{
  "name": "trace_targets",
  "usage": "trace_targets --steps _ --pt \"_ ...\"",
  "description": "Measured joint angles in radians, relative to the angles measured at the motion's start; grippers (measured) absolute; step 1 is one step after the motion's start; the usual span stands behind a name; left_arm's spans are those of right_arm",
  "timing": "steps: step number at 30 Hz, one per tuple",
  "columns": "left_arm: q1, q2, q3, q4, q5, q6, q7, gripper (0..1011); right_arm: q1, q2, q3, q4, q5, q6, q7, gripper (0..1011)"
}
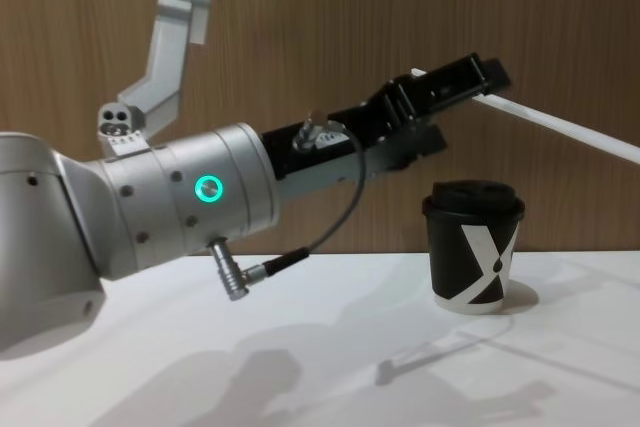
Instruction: Pick up the straw with one hand, pass it to the other hand, and insert it into the cup.
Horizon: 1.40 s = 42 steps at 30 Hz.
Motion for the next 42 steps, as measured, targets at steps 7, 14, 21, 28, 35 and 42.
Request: trace_targets --steps 7,14,21,28,35,42 --pt "-0.023 -0.022 0.013 0.04 -0.015 0.009 0.003 1003 0.0 0.0 0.0 0.0 0.0 0.0 0.0 0" --pt "-0.042 -0.04 0.023 0.078 -0.031 0.013 -0.001 1003 0.0 0.0 0.0 0.0 0.0 0.0 0.0 0" --pt "-0.056 -0.055 0.028 0.106 -0.045 0.013 -0.01 1003 0.0 0.0 0.0 0.0 0.0 0.0 0.0 0" --pt "-0.07 -0.07 0.033 0.131 -0.059 0.012 -0.017 1003 0.0 0.0 0.0 0.0 0.0 0.0 0.0 0" --pt "-0.081 -0.08 0.038 0.149 -0.069 0.008 -0.02 1003 0.0 0.0 0.0 0.0 0.0 0.0 0.0 0" --pt "-0.087 -0.085 0.04 0.159 -0.075 0.004 -0.02 1003 0.0 0.0 0.0 0.0 0.0 0.0 0.0 0"
